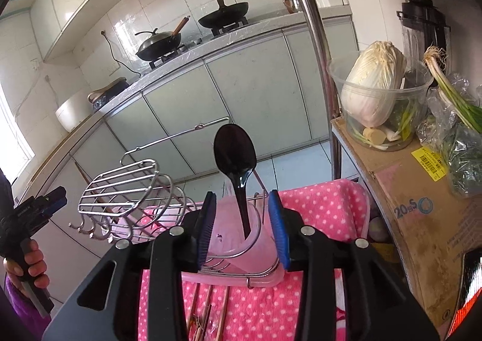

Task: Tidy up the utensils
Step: 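Drop the chopstick into the pink cup while the right gripper inserts the black spoon, then lower the left gripper onto a third chopstick and close on it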

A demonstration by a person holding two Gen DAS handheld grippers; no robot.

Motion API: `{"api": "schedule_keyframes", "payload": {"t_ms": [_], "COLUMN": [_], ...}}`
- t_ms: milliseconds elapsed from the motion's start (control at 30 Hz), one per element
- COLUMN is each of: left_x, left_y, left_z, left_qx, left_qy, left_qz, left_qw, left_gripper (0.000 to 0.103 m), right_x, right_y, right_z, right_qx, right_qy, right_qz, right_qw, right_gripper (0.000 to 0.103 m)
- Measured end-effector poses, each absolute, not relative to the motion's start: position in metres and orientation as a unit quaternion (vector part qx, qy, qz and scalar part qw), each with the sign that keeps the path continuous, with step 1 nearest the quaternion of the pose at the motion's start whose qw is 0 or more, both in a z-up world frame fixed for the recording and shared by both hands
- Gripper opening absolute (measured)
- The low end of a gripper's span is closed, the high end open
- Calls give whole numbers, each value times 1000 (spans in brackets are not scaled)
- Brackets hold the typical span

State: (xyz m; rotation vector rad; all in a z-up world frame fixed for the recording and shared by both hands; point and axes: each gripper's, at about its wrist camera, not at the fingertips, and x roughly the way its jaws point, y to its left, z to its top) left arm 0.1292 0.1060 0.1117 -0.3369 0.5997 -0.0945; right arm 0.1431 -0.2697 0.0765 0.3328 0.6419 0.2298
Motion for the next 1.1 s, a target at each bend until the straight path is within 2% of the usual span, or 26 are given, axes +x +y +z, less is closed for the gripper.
{"api": "schedule_keyframes", "payload": {"t_ms": [367,833,1100], "left_x": [70,68,99], "left_y": [85,34,-1], "left_z": [107,1,-55], "left_qx": [-149,-148,-132], "left_qy": [285,428,515], "left_qz": [-81,-111,-123], "left_qw": [943,885,838], "left_gripper": [43,43,33], "right_x": [81,52,43], "right_y": [-257,-235,-233], "right_z": [69,-12,-42], "right_qx": [158,176,186], "right_qy": [307,408,442], "right_qz": [131,143,140], "right_qw": [929,884,866], "right_gripper": [37,37,37]}}
